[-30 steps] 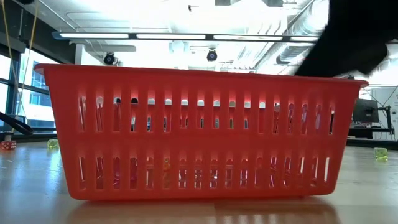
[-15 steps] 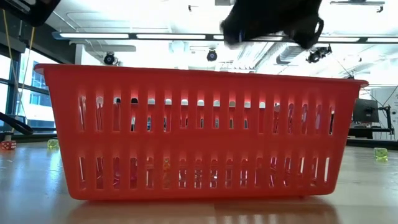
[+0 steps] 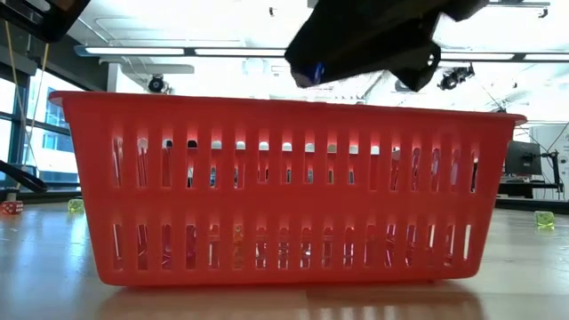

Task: Pick & Place Dice
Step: Put the dark blue dice into the red bin, then put the orange dice into the red bin

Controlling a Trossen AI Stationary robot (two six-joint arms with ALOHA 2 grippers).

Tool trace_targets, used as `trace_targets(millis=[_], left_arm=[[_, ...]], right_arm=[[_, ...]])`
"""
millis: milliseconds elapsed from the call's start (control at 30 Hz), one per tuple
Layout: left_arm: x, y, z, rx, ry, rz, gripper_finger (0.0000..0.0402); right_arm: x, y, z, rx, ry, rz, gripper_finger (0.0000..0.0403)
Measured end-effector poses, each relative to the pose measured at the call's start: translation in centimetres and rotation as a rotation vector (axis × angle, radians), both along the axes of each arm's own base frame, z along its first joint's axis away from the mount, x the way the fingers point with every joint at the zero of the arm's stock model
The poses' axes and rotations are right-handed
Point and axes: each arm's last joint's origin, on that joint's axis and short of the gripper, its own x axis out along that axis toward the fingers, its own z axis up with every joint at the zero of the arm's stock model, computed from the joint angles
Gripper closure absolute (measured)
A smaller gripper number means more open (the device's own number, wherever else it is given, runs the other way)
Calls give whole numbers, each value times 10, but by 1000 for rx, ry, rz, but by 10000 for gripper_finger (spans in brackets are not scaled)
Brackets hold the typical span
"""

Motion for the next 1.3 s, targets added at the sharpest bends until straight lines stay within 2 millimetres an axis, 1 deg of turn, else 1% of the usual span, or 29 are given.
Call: trace_targets(millis=[233, 467, 900, 1067, 1300], left_arm=[[0, 0, 0, 0, 0, 0, 213], [-1, -1, 0, -1, 0, -6, 213], [-1, -1, 0, -19, 11, 3, 213], [-1, -1, 0, -17, 10, 6, 213], [-1, -1, 0, -17, 9, 6, 213]], right_arm=[[0, -1, 0, -14, 2, 12, 335], [3, -4, -1, 59, 23, 6, 335], [3, -3, -1, 72, 34, 27, 333], [3, -3, -1, 72, 34, 27, 304], [4, -5, -1, 63, 28, 12, 241]])
